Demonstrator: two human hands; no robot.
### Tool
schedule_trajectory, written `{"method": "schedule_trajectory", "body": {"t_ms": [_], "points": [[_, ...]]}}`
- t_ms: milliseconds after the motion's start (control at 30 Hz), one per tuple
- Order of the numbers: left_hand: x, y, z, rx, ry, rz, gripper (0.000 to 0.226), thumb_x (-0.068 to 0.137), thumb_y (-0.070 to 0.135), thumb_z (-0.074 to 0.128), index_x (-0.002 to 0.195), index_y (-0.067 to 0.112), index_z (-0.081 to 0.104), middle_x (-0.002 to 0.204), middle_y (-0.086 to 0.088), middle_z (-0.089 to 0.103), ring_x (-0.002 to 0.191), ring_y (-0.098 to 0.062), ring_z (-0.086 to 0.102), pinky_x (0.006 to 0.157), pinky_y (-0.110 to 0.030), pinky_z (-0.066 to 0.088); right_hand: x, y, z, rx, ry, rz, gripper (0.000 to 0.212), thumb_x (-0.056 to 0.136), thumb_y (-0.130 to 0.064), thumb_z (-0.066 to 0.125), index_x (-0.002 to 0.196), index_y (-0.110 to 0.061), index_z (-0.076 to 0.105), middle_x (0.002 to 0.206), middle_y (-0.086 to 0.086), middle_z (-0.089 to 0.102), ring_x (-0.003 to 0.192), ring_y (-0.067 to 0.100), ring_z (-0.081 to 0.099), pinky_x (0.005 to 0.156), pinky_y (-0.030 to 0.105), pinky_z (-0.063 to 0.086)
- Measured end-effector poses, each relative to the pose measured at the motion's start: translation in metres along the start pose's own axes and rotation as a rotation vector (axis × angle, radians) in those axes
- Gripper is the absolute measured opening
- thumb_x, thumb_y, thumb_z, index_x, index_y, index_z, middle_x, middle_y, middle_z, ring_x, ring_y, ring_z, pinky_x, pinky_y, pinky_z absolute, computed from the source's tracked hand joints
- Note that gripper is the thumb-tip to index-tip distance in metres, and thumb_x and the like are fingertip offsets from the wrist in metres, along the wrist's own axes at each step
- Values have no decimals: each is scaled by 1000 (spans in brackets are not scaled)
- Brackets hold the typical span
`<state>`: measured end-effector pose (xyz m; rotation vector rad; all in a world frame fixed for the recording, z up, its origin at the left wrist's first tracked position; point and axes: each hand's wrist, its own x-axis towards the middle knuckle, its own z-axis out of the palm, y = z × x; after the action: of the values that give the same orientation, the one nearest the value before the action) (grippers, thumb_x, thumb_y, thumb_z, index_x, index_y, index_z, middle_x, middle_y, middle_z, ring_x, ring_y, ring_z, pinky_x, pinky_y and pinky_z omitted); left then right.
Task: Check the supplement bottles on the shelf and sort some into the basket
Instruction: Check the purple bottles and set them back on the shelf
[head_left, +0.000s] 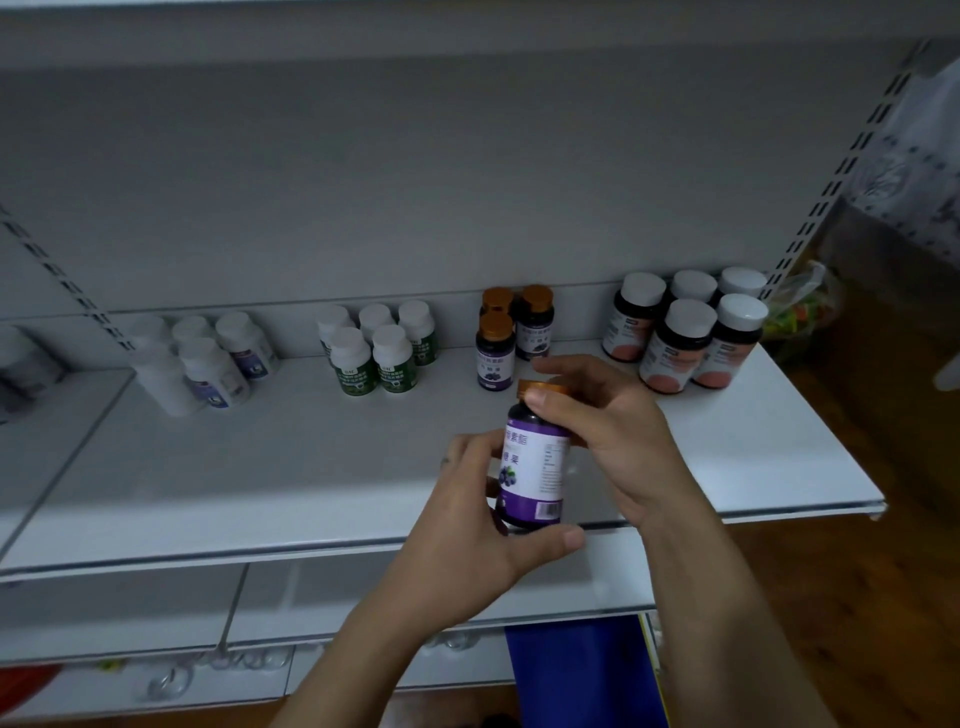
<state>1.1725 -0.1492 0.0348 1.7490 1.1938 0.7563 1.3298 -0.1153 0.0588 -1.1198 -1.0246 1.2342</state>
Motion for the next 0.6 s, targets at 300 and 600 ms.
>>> {"method": "schedule_trajectory", "body": {"t_ms": [300, 600], "points": [[8, -3, 1, -235, 74, -4, 54, 92, 38, 58, 139, 39, 31, 106, 9, 64, 89, -11, 68, 73, -22, 53, 8, -1, -10, 28, -53, 42, 28, 78, -32, 63, 100, -17, 72, 100, 3, 75, 93, 14, 70, 73, 27, 54], [13, -7, 5, -372, 0, 7, 41, 94, 44, 41, 135, 43, 39, 105, 8, 63, 89, -32, 60, 68, -32, 50, 10, -3, -18, 120, -125, 42, 21, 89, -10, 57, 106, -15, 68, 98, 4, 75, 92, 17, 70, 73, 26, 54]]}}
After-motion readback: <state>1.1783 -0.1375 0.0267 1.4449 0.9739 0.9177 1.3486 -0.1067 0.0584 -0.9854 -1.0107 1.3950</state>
